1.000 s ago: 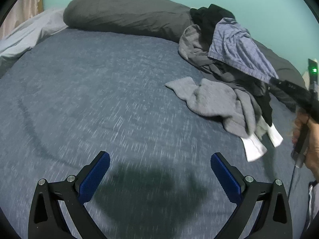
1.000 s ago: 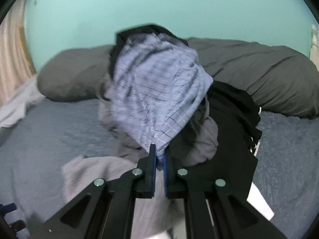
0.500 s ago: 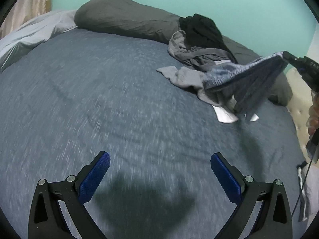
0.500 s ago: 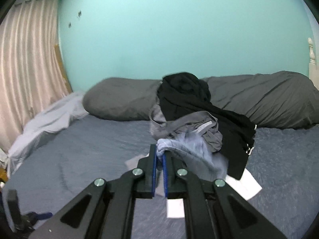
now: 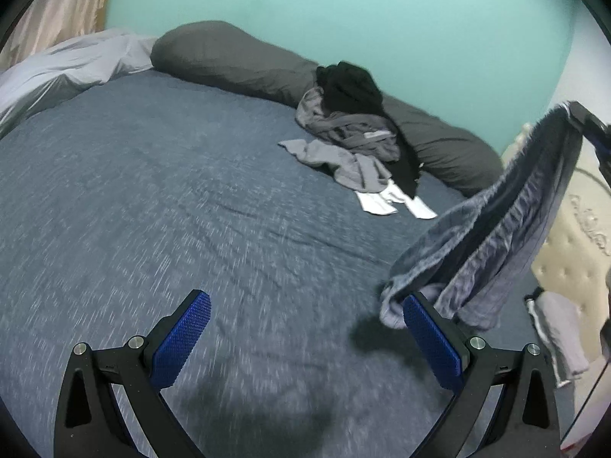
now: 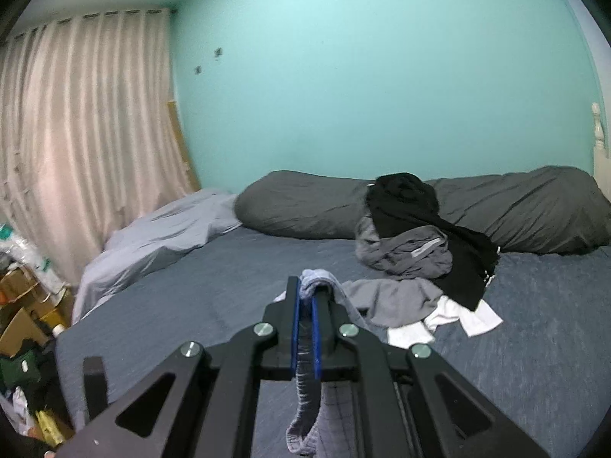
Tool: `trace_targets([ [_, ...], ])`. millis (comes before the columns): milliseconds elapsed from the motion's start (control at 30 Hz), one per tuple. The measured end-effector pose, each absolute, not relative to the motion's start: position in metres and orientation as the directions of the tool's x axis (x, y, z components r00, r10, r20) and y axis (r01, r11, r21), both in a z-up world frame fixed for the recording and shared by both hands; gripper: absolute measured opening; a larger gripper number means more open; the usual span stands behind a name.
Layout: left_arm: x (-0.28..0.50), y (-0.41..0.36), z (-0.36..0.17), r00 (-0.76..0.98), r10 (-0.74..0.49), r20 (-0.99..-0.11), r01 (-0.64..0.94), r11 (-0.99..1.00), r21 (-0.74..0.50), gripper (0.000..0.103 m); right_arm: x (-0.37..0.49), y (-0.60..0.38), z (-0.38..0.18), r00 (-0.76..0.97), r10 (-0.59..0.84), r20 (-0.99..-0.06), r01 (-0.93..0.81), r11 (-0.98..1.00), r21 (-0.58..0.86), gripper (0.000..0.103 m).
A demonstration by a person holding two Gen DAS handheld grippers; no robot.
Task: Fold clothes
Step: 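Grasp the blue plaid shorts with the right gripper and lift them, then carry the plaid shorts with the right gripper and lay them on the bed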
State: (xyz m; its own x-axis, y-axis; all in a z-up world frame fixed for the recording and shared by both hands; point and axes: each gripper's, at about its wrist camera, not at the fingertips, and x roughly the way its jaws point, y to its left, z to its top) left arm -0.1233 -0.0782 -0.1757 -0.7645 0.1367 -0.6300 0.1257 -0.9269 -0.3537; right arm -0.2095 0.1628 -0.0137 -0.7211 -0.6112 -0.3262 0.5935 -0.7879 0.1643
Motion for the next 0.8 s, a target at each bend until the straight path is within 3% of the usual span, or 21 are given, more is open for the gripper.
trace_targets([
  [400,-0.012,-0.073,-0.162,-0.78,0.181,-0.599,0.062,-0.93,-0.362,0.103,-0.053,0.151,-0.012,-0.683,-0.645,-0.343,0.617,-0.761,0.203,0.005],
  [800,0.024,-0.064,-0.199,-0.752,0.215,-0.623,0.032,-0.932,-0.361,0.103,-0.006,0.143,-0.077,-0.651,-0.6,-0.466,0.594,-0.784,0.18,0.005],
])
